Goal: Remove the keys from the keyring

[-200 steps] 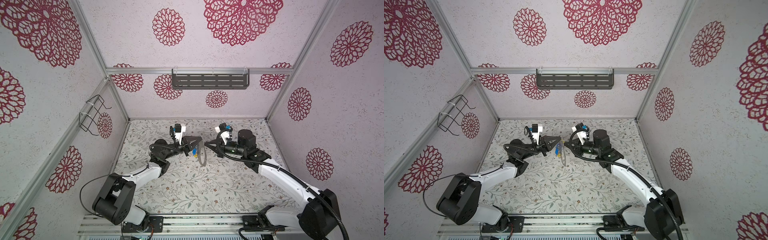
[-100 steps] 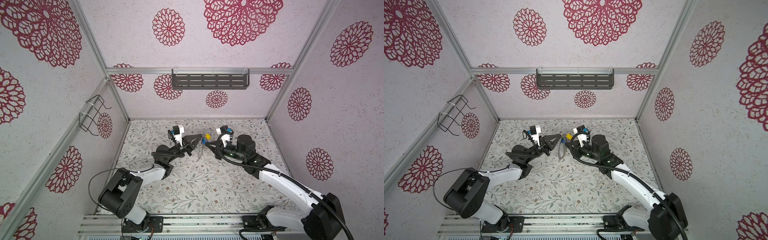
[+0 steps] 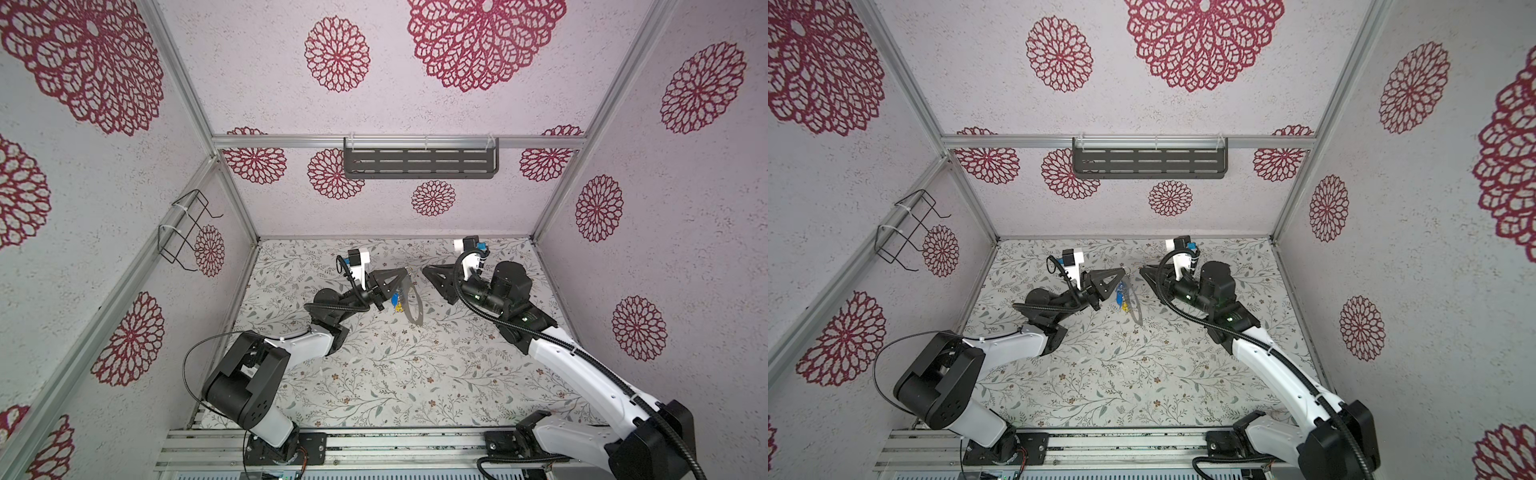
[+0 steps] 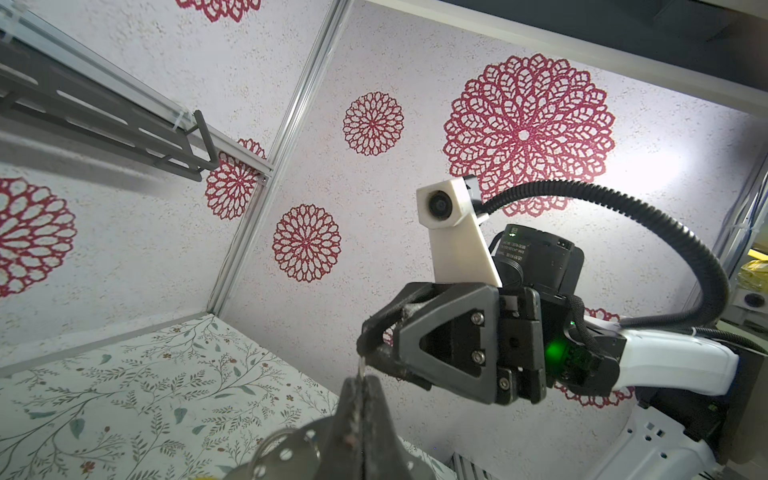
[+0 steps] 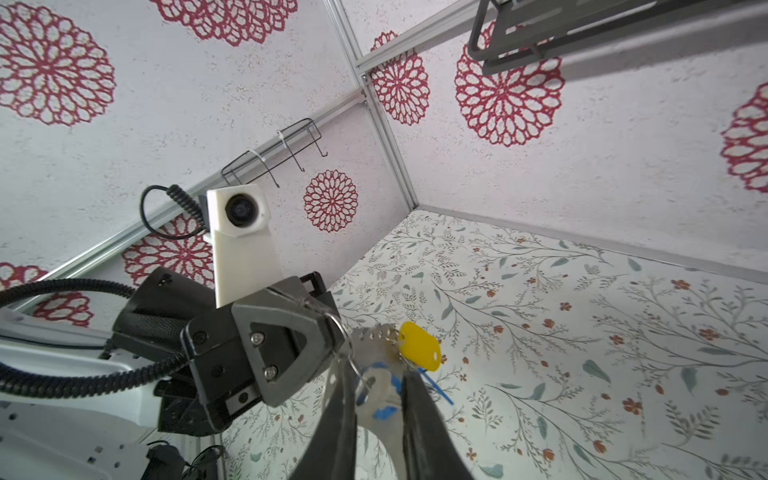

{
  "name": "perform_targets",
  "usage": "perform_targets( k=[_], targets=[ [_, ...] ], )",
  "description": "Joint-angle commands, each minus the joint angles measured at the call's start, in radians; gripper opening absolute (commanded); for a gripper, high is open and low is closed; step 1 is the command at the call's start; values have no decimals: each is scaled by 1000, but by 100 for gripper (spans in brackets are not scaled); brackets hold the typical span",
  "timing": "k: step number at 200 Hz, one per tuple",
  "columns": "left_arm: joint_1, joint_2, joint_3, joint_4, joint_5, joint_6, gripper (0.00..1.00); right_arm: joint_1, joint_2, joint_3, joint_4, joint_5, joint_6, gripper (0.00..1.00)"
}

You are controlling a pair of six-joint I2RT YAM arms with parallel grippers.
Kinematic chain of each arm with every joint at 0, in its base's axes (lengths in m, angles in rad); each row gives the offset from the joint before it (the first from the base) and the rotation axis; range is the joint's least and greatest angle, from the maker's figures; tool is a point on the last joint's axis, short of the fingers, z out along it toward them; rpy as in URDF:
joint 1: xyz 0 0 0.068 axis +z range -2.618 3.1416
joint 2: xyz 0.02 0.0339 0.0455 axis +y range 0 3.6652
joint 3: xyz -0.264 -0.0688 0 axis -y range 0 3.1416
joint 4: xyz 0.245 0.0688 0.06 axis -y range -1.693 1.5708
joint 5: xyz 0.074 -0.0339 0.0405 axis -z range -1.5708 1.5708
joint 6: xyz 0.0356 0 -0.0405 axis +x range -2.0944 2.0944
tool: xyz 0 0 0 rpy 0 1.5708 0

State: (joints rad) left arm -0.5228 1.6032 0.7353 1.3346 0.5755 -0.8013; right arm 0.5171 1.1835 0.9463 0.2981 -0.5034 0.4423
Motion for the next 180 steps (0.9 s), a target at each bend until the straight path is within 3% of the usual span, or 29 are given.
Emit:
perform_targets(
  k=[1, 66, 132, 180],
  targets=[
    [3, -3, 30, 60, 21, -27, 0, 1, 7, 27, 126, -96, 93, 25],
    [0, 9, 56, 53, 44, -45, 0, 7, 45, 26, 156, -140, 104, 36],
    [-2, 23, 67, 67, 65, -68, 0, 9, 59, 35, 158, -146, 96, 37],
    [-5, 35, 76, 72, 73, -78, 0, 9, 62, 39, 170, -154, 103, 21]
  ],
)
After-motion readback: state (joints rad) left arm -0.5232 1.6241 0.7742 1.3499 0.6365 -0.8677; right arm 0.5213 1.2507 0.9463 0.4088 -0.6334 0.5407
